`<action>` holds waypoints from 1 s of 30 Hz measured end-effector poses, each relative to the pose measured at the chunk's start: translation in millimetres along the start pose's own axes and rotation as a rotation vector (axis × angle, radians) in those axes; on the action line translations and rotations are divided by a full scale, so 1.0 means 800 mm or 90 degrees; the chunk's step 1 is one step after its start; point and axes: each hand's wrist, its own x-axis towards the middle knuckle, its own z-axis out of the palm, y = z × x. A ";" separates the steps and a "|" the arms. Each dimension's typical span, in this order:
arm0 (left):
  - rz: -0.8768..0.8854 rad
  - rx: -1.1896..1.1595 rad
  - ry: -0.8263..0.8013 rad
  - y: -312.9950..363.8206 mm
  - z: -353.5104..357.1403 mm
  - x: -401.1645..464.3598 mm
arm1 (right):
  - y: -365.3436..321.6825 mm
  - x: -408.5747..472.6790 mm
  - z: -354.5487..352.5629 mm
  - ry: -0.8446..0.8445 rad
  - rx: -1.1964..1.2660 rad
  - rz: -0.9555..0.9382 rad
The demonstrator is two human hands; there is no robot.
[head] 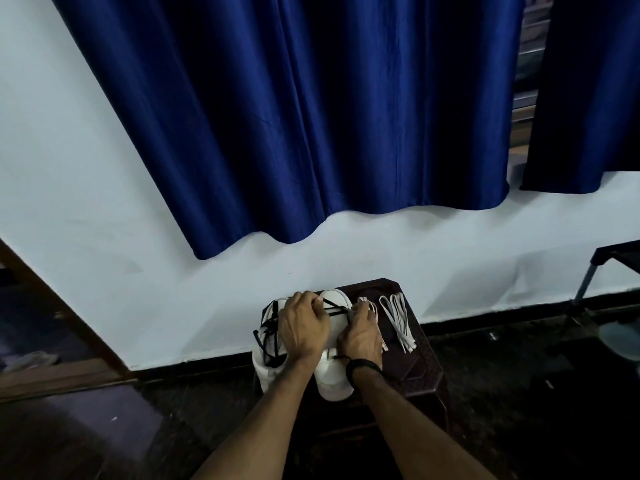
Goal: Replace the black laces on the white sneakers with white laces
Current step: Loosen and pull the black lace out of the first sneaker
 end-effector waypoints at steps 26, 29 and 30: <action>0.254 0.247 -0.212 0.010 -0.001 -0.008 | 0.002 -0.004 -0.004 -0.031 0.050 0.013; 0.259 0.247 -0.243 0.013 -0.006 -0.004 | 0.001 -0.004 -0.004 -0.033 0.036 0.001; 0.259 0.258 -0.252 0.014 -0.007 -0.003 | 0.001 -0.003 -0.004 -0.036 0.035 -0.002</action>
